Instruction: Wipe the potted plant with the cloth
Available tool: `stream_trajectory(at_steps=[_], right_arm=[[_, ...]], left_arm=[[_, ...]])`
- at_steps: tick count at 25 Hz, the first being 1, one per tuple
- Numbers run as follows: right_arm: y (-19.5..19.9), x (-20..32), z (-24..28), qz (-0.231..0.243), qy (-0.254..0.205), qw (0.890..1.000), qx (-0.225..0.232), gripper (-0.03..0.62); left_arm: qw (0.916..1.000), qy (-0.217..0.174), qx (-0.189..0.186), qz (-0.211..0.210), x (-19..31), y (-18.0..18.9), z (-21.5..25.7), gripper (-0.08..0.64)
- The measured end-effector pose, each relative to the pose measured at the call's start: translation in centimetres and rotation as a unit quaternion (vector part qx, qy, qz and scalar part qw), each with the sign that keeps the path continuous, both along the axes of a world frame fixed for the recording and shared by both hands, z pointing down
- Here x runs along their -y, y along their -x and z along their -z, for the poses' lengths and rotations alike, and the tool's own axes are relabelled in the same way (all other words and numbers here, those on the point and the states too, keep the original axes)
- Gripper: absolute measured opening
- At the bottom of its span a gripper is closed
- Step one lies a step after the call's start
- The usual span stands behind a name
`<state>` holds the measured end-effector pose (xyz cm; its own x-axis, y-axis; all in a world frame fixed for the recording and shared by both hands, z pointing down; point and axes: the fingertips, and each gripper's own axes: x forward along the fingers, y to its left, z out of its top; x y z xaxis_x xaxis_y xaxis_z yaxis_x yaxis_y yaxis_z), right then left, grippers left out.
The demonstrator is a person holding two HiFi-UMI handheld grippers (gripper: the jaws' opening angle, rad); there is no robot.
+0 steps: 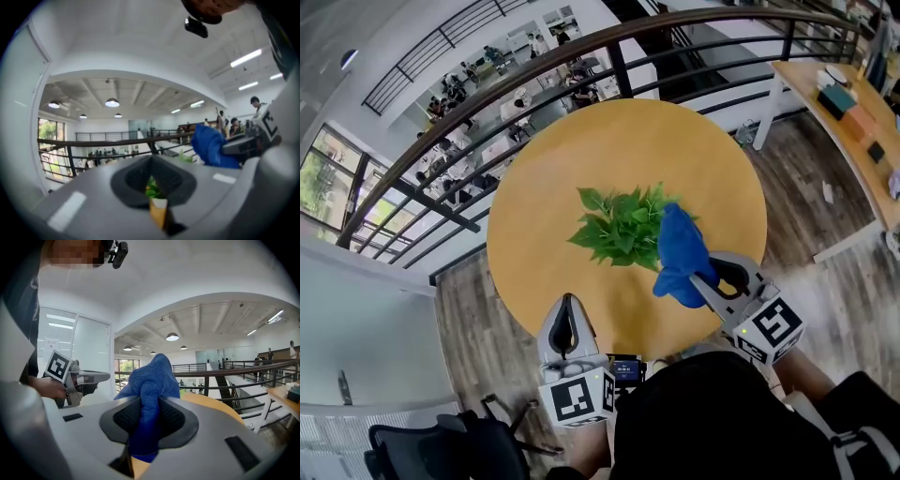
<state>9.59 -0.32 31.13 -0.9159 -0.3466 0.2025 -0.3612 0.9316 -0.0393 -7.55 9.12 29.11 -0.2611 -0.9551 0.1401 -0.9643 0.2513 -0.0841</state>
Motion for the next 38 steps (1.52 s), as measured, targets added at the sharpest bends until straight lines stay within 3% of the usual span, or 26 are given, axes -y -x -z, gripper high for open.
stream_trajectory(at_steps=[11, 16, 24, 33, 38], right_arm=[[0.9, 3.1, 0.1, 0.055, 0.005, 0.998, 0.002, 0.101], [0.2, 4.8, -0.2, 0.061, 0.003, 0.998, 0.008, 0.101], [-0.4, 6.8, -0.8, 0.035, 0.006, 0.999, 0.009, 0.101], [1.2, 7.7, -0.7, -0.007, 0.002, 1.000, -0.004, 0.101], [1.6, 7.7, -1.2, -0.021, 0.001, 1.000, -0.021, 0.101]], left_arm=[[0.9979, 0.027, 0.005, 0.059, 0.8, 0.0, -0.4, -0.005], [0.9975, 0.023, 0.015, 0.066, 2.4, -0.6, -0.4, -0.005], [0.9991, 0.019, 0.023, 0.031, 4.6, -1.2, -0.6, -0.003], [0.9995, 0.026, 0.015, -0.010, 5.9, 2.1, -2.4, -0.003], [0.9972, 0.041, 0.008, -0.063, 6.4, 3.6, -5.2, 0.004]])
